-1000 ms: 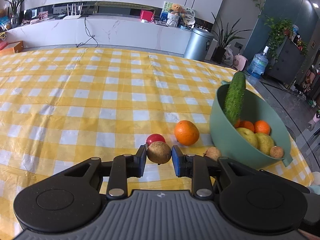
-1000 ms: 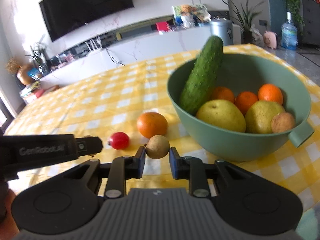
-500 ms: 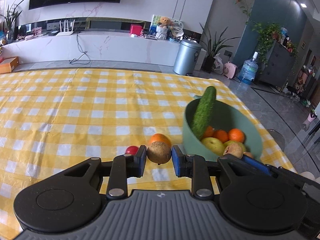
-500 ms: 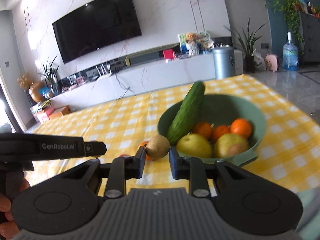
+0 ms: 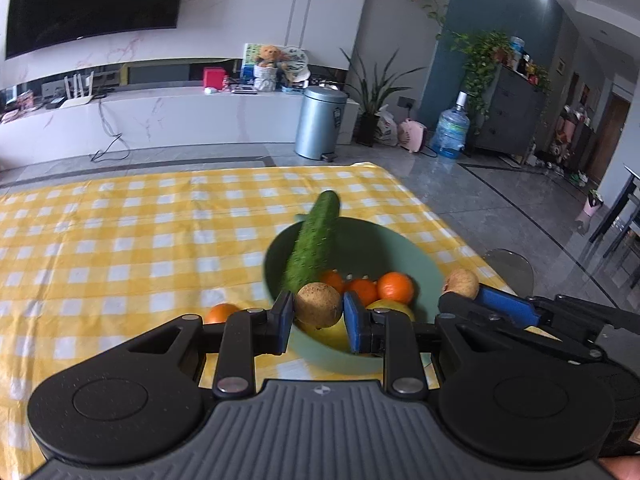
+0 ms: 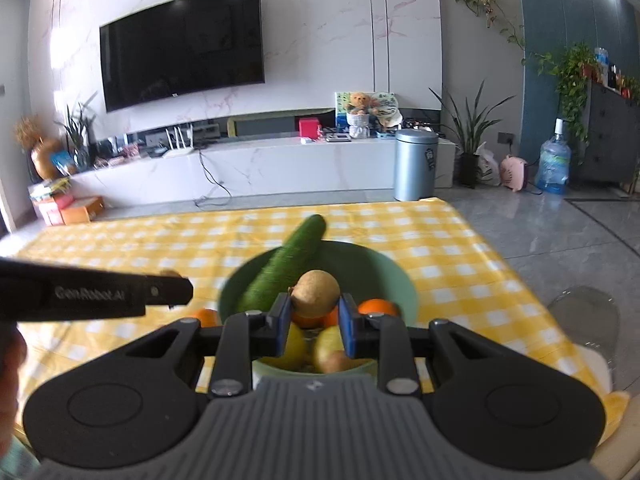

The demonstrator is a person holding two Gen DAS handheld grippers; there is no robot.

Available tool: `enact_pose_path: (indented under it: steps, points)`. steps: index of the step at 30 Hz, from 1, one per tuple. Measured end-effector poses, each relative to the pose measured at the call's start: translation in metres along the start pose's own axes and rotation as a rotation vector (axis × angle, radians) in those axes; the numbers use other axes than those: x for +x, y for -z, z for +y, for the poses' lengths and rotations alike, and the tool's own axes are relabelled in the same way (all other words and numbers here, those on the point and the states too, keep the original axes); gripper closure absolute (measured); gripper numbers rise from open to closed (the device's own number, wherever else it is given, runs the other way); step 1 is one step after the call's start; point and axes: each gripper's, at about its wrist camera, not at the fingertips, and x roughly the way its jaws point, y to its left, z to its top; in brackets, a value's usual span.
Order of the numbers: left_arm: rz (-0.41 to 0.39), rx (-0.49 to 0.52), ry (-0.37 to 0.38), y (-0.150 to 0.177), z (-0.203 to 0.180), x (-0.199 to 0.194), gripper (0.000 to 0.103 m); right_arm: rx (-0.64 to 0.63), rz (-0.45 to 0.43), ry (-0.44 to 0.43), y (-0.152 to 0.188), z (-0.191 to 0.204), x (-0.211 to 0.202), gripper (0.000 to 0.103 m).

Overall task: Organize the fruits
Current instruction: 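Carry both held nuts up over the green colander, then open both tools to drop the nuts into the colander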

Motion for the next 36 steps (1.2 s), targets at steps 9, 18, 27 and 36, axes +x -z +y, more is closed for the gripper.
enact_pose_path:
  steps: [9,18,27,36]
  points:
    - [0.038,0.080,0.040,-0.009,-0.034,0.034,0.073,-0.139,0.078,0.073,-0.003,-0.019,0.026,0.081]
    - [0.096,0.121,0.047,-0.013,-0.042,0.063,0.073,-0.118,0.154,0.034,-0.004,-0.030,0.054,0.081]
    - [0.154,0.112,0.046,-0.009,-0.040,0.083,0.073,-0.115,0.199,0.010,-0.001,-0.028,0.066,0.081]
    - [0.202,0.104,0.040,-0.001,-0.042,0.094,0.073,-0.136,0.234,0.000,-0.001,-0.024,0.074,0.081]
